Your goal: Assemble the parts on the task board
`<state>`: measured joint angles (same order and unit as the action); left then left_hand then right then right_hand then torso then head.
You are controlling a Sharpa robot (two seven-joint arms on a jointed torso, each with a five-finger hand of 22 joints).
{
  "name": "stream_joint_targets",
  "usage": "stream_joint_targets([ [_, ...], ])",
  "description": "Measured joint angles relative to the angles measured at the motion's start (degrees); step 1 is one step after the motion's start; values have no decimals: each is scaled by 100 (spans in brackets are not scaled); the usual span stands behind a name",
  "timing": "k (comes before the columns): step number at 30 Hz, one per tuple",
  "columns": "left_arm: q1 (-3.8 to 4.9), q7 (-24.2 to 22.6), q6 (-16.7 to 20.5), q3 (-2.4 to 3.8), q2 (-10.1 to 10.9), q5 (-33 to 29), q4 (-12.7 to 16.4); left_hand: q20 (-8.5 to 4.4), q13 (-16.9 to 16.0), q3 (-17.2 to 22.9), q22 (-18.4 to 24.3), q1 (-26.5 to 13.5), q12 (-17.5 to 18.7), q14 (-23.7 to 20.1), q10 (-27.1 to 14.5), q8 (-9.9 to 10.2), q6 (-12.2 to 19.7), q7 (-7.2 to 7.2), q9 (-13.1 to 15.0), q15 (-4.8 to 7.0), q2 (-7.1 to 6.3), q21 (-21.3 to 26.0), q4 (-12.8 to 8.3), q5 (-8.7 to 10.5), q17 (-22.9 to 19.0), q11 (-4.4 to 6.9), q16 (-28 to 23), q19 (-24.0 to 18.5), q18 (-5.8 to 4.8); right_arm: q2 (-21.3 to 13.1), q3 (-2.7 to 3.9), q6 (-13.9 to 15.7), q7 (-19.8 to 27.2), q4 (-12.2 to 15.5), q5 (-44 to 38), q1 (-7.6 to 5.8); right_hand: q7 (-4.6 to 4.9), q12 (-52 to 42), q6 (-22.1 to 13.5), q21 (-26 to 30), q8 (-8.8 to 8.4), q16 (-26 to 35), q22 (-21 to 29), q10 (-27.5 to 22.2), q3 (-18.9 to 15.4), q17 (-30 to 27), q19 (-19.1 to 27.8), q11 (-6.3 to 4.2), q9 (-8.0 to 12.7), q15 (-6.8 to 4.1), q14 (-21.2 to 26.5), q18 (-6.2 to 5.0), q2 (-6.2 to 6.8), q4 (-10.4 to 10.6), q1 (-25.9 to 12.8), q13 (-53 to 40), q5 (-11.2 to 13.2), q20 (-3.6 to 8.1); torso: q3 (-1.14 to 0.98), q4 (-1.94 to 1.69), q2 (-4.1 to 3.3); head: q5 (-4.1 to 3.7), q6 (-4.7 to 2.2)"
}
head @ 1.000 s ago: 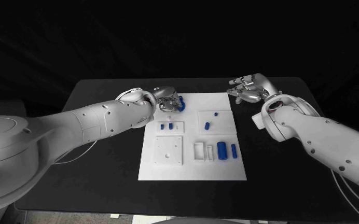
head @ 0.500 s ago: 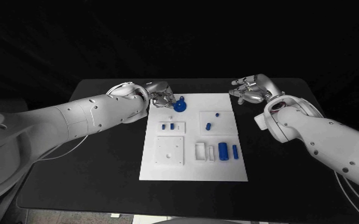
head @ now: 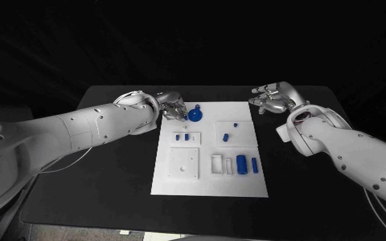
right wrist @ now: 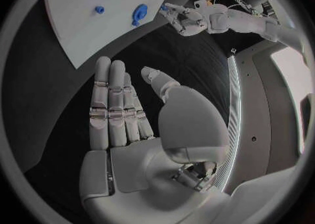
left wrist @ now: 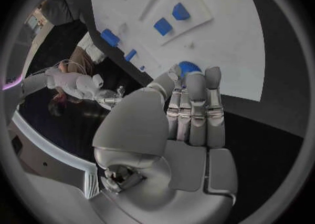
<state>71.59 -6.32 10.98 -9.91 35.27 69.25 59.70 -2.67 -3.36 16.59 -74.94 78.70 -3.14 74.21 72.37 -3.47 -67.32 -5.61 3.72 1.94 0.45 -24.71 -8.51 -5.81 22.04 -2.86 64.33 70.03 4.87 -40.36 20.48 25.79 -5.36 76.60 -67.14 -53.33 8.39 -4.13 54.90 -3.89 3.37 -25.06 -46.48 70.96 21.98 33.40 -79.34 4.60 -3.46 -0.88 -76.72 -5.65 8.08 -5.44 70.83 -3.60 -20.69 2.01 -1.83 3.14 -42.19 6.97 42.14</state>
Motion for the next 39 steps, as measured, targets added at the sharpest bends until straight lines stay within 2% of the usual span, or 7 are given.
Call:
stream_joint_targets([
  [7,-59,22,-59,-31,32,6,0,0,0,0,1,0,0,0,0,0,0,0,0,0,0,0,0,0,0,0,0,0,0,-7,0,0,-1,-1,0,0,0,0,0,0,0,0,6,0,-7,-2,-8,0,0,0,0,0,0,7,0,0,0,-8,-7,2,-2,8,14],
  [19,-94,45,-118,-64,63,16,7,0,1,0,2,0,0,0,0,0,1,1,-2,0,0,0,0,0,5,0,0,0,0,-13,0,0,-2,2,0,0,0,0,0,0,0,0,5,0,-7,-2,-8,0,0,0,0,1,0,7,0,0,0,-8,-8,2,-2,3,38],
  [39,-161,47,-137,-77,-1,21,-97,0,1,0,3,23,0,0,0,0,1,1,-2,0,-23,-22,0,0,3,0,-1,0,0,-10,0,0,-2,1,1,0,0,0,0,0,0,0,5,0,-6,-1,-8,0,0,0,0,2,0,6,0,0,0,-8,-8,6,-2,-3,43],
])
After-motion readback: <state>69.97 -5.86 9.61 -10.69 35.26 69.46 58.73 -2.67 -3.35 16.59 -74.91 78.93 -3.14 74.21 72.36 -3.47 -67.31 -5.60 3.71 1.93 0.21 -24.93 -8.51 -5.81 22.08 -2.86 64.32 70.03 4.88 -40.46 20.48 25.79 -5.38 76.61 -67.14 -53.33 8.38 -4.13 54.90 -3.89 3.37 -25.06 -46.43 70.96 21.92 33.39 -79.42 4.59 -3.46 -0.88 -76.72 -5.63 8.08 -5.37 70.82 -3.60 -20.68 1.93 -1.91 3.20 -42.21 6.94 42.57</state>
